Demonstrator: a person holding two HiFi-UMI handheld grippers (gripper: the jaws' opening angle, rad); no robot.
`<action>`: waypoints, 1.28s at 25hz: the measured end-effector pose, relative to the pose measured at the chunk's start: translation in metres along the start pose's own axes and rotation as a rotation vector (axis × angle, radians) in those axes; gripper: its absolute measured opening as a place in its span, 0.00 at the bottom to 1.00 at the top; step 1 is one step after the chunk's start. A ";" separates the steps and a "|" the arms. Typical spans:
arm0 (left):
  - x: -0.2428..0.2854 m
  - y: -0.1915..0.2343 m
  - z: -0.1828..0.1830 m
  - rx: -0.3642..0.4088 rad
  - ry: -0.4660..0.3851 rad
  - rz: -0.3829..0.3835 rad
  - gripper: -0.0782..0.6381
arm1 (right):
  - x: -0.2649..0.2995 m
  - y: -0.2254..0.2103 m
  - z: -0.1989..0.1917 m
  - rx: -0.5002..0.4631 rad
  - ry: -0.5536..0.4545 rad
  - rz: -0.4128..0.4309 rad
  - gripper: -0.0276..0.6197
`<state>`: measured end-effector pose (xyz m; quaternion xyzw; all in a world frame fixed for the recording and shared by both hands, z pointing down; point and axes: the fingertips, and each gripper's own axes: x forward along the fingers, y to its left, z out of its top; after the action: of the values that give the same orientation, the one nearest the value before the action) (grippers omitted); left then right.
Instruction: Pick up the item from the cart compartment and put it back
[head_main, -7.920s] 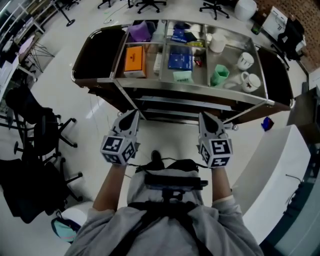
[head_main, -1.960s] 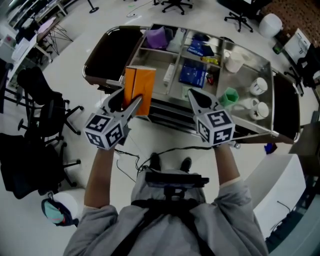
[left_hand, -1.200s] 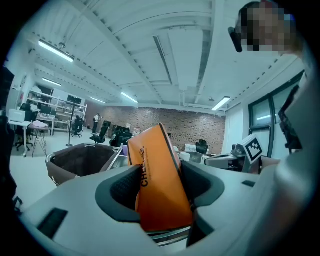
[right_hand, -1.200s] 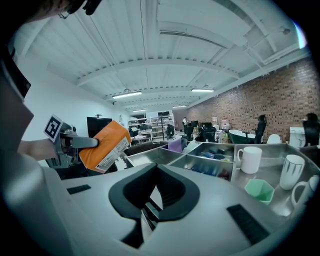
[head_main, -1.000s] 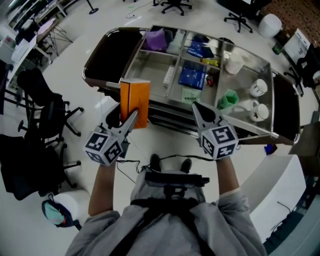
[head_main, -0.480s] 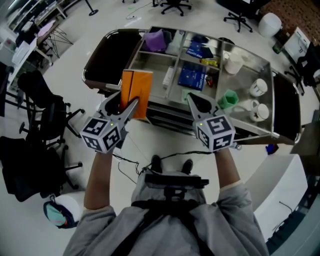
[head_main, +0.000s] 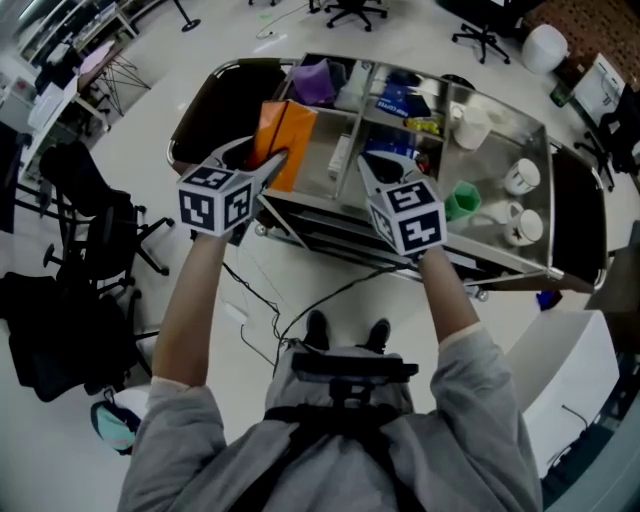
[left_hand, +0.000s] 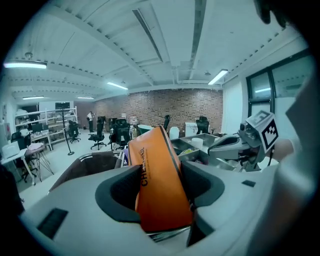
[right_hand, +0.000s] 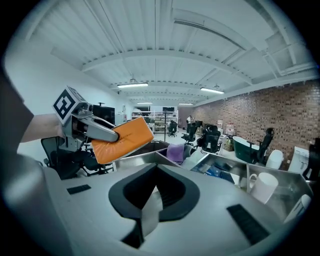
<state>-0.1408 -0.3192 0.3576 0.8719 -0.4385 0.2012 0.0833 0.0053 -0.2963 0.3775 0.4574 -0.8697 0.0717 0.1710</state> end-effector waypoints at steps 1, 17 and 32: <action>0.007 0.003 0.000 0.007 0.018 0.002 0.45 | 0.006 -0.002 0.001 -0.002 0.008 0.000 0.06; 0.102 0.033 -0.031 0.106 0.325 0.064 0.45 | 0.067 -0.026 -0.001 0.019 0.127 -0.021 0.06; 0.146 0.027 -0.061 0.169 0.460 0.065 0.45 | 0.069 -0.044 -0.009 0.033 0.151 -0.053 0.06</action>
<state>-0.1009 -0.4224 0.4744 0.7925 -0.4176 0.4329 0.1010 0.0070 -0.3719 0.4093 0.4763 -0.8407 0.1156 0.2304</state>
